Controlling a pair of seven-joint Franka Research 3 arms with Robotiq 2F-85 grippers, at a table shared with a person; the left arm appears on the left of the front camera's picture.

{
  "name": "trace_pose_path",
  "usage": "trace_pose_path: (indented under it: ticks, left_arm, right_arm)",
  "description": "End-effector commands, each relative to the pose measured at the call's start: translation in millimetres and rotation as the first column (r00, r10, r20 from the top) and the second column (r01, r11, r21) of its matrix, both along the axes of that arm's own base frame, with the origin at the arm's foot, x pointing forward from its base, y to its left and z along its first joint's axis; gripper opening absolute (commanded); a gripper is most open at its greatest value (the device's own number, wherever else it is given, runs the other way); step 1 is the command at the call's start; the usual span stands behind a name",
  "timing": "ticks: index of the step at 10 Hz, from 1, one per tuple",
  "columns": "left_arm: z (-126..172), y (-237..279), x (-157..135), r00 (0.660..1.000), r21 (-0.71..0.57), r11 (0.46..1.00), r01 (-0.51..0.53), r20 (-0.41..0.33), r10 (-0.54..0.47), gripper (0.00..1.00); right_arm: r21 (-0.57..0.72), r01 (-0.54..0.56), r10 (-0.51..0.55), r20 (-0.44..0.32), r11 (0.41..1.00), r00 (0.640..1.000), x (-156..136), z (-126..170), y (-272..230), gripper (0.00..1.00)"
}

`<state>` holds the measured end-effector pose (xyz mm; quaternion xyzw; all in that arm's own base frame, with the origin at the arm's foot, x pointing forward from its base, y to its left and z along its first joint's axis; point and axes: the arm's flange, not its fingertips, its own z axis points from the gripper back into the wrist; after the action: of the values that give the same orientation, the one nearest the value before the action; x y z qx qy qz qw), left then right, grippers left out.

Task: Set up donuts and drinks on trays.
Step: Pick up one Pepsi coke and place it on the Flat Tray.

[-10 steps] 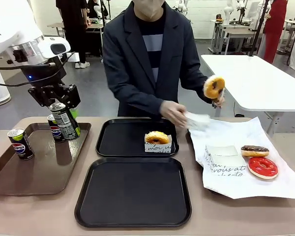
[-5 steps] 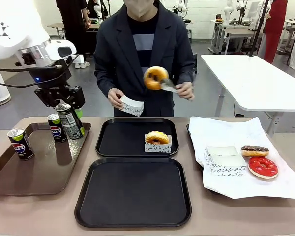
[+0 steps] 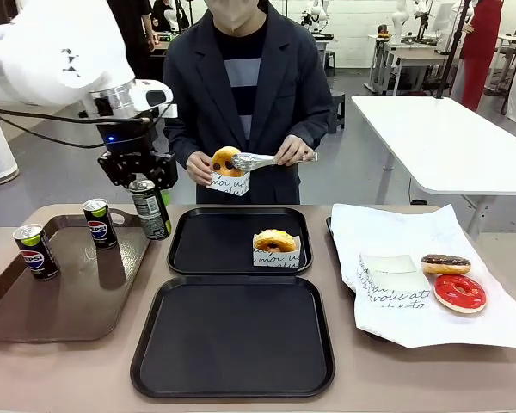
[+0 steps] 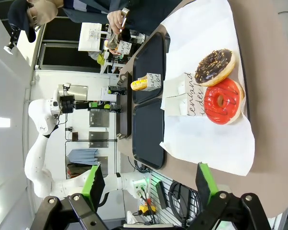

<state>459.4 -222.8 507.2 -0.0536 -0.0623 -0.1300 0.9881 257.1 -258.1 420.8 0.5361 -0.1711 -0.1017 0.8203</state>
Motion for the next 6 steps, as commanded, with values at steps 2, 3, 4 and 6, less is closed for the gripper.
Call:
trace_pose_path:
  ticks: [2,3,4,6]
  left_arm:
    - [-9,-35,29,1.0,0.023,1.0,-0.018,0.024,0.018,0.57]
    - [-18,-46,39,0.999,0.015,1.0,-0.026,0.018,0.026,0.57]
    - [-29,-53,48,1.0,0.014,1.0,-0.028,0.001,0.028,0.57]
    - [-18,-28,32,1.0,0.035,0.999,-0.016,-0.02,0.016,0.57]
  right_arm:
    - [0.009,-0.001,0.001,0.022,1.0,1.0,0,1,-1,1.0]
    - [0.009,-0.001,0.001,0.022,1.0,1.0,0,1,-1,1.0]
    - [0.009,-0.001,0.001,0.022,1.0,1.0,0,1,-1,1.0]
    - [0.009,-0.001,0.001,0.022,1.0,1.0,0,1,-1,1.0]
